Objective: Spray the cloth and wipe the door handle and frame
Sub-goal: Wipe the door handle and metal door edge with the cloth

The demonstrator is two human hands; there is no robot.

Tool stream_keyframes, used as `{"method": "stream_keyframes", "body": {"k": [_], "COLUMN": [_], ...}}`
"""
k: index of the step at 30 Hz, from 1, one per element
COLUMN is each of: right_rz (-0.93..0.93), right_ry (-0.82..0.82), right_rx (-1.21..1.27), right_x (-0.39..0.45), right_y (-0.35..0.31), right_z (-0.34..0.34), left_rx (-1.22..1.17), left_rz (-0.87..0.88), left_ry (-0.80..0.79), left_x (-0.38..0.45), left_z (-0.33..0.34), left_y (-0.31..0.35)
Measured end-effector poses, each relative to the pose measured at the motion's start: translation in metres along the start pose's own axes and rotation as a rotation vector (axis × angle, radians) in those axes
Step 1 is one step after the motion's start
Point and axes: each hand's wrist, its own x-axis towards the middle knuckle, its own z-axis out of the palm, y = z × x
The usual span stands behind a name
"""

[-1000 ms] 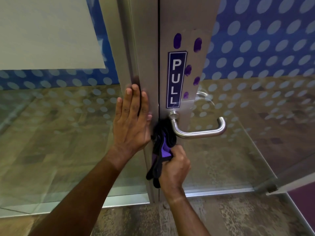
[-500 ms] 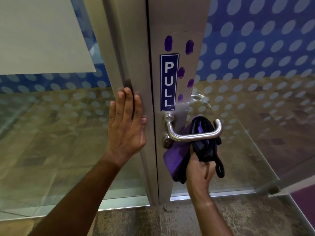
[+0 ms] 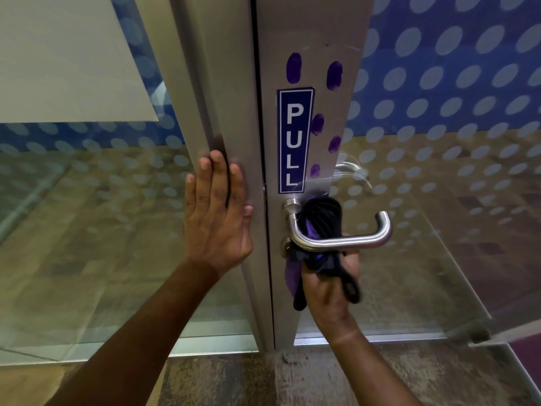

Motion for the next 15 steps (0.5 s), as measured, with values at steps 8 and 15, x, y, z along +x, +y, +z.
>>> {"method": "stream_keyframes", "body": {"k": [8,15], "right_rz": [-0.208,0.03], "right_ry": [0.216,0.007], "right_rx": [0.222,0.061], "right_x": [0.004,-0.013], "right_y": [-0.018,-0.002], "right_z": [0.005,0.012], "left_rx": [0.005,0.006], "left_rz": [-0.004,-0.007], "left_ry": [-0.018,-0.028], "left_x": [0.0,0.001], "left_z": [-0.003,-0.003], "left_y": [0.001,0.0]}}
